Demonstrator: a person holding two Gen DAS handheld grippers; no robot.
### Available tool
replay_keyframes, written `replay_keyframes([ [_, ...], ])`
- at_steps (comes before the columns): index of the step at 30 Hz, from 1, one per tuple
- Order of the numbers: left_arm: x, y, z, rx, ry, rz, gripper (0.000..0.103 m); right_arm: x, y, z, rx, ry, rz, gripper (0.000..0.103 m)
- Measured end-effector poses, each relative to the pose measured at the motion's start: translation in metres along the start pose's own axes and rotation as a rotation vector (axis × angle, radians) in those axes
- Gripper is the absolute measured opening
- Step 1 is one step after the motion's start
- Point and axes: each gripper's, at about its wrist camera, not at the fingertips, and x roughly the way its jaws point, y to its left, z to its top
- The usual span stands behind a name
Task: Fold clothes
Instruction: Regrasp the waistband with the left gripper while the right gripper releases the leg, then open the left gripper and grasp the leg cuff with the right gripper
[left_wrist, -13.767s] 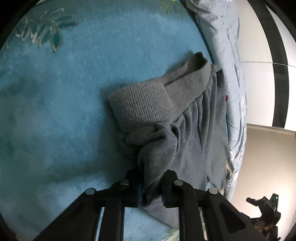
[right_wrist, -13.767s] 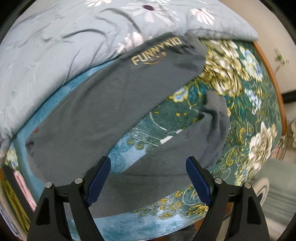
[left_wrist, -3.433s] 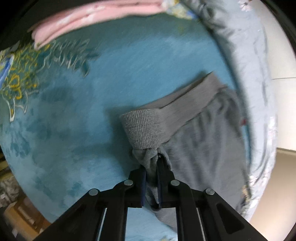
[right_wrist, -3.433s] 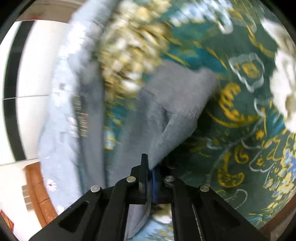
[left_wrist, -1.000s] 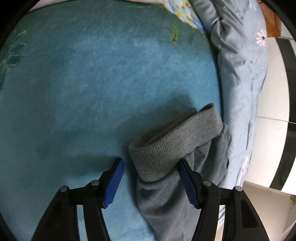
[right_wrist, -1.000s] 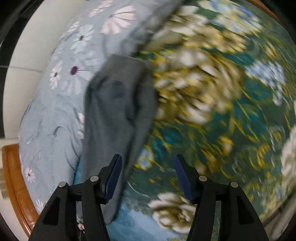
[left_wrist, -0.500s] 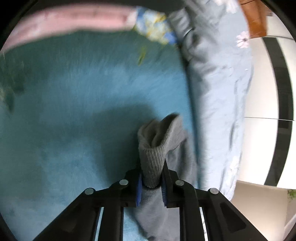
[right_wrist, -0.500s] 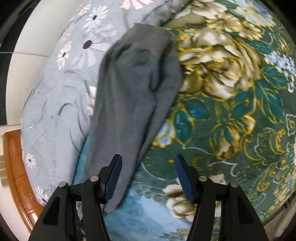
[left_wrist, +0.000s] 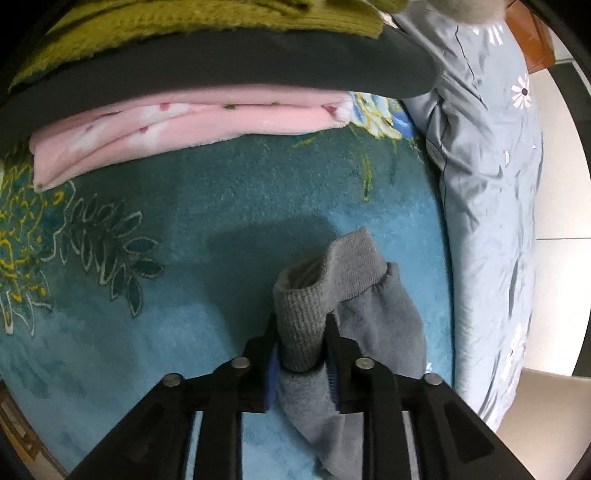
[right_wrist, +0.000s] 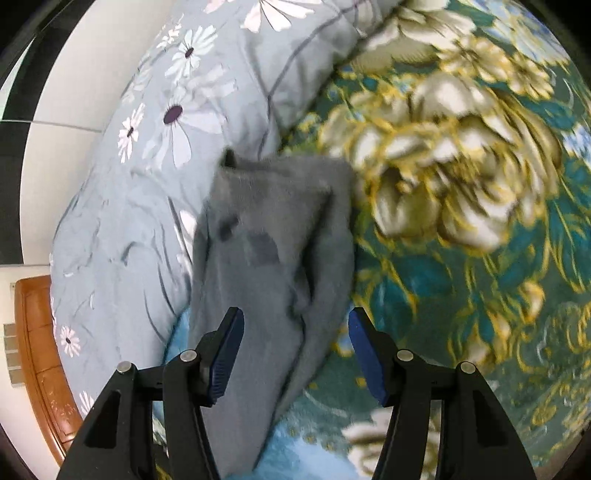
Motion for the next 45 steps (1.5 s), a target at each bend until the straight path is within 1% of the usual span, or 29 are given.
replay_keyframes([
  [1,0.000,-0.018,0.006,0.002,0.013,0.027,0.039,0.003,0.002,0.006,0.000,-0.009,0.002,0.060],
  [2,-0.027,-0.017,-0.008,0.004,0.022,0.046,0.041,0.007,0.001,0.011,0.006,-0.010,0.004,0.060],
  [3,-0.044,-0.013,-0.019,0.006,0.029,0.066,0.041,0.012,0.000,0.017,0.011,-0.011,0.006,0.060],
  [5,-0.046,-0.009,-0.022,-0.005,0.054,0.085,0.042,0.023,-0.002,0.025,0.030,0.000,0.013,0.059],
  [8,-0.055,-0.002,-0.037,-0.038,0.083,0.080,0.045,0.040,-0.005,0.030,0.061,0.024,0.033,0.048],
  [9,-0.058,0.001,-0.043,-0.050,0.092,0.078,0.045,0.045,-0.004,0.030,0.070,0.030,0.054,0.041],
  [10,-0.061,0.003,-0.048,-0.061,0.102,0.076,0.046,0.049,-0.004,0.030,0.078,0.035,0.072,0.039],
  [14,-0.064,-0.012,-0.071,-0.014,0.142,0.069,0.046,0.062,-0.003,0.032,0.103,0.042,0.087,0.038],
  [15,-0.060,-0.019,-0.076,0.004,0.158,0.064,0.047,0.065,-0.004,0.033,0.118,0.047,0.088,0.026],
  [16,-0.057,-0.027,-0.079,0.022,0.175,0.058,0.047,0.065,-0.005,0.034,0.125,0.049,0.090,0.008],
  [22,-0.045,-0.075,-0.100,0.144,0.255,-0.002,0.052,0.023,0.002,0.037,0.037,-0.006,0.175,0.008],
  [25,-0.031,-0.095,-0.111,0.196,0.296,-0.012,0.053,0.031,-0.016,0.043,0.040,0.024,0.090,0.008],
  [27,-0.023,-0.105,-0.121,0.224,0.325,-0.001,0.053,0.041,-0.024,0.046,0.048,0.043,0.068,0.008],
  [28,-0.021,-0.108,-0.125,0.234,0.336,-0.001,0.053,0.041,-0.022,0.046,0.025,0.039,0.054,0.011],
  [30,-0.018,-0.113,-0.132,0.252,0.354,0.005,0.053,0.041,-0.017,0.047,-0.020,0.033,0.026,0.011],
  [31,-0.016,-0.115,-0.134,0.263,0.361,0.012,0.053,0.041,-0.014,0.048,-0.046,0.030,0.008,0.016],
  [32,-0.015,-0.117,-0.136,0.273,0.368,0.020,0.053,0.041,-0.010,0.048,-0.086,0.027,-0.029,0.021],
  [33,-0.013,-0.119,-0.136,0.278,0.371,0.025,0.053,0.042,-0.009,0.049,-0.106,0.025,-0.054,0.029],
  [34,-0.012,-0.120,-0.136,0.283,0.374,0.030,0.053,0.044,-0.009,0.050,-0.118,0.026,-0.066,0.034],
  [36,-0.013,-0.122,-0.136,0.284,0.371,0.039,0.054,0.048,-0.012,0.052,-0.111,0.033,-0.078,0.037],
  [37,-0.014,-0.123,-0.135,0.286,0.368,0.045,0.054,0.050,-0.014,0.052,-0.105,0.035,-0.080,0.041],
  [38,-0.014,-0.124,-0.133,0.288,0.366,0.051,0.055,0.054,-0.018,0.053,-0.086,0.037,-0.067,0.043],
  [41,-0.010,-0.129,-0.128,0.292,0.356,0.070,0.057,0.064,-0.030,0.055,-0.026,0.042,-0.027,0.043],
  [43,-0.018,-0.128,-0.129,0.291,0.347,0.072,0.057,0.068,-0.037,0.055,0.032,0.030,0.016,0.046],
  [44,-0.023,-0.129,-0.130,0.291,0.344,0.071,0.057,0.067,-0.038,0.054,0.050,0.022,0.028,0.046],
  [45,-0.027,-0.129,-0.131,0.291,0.341,0.070,0.057,0.067,-0.038,0.053,0.060,0.017,0.035,0.044],
])
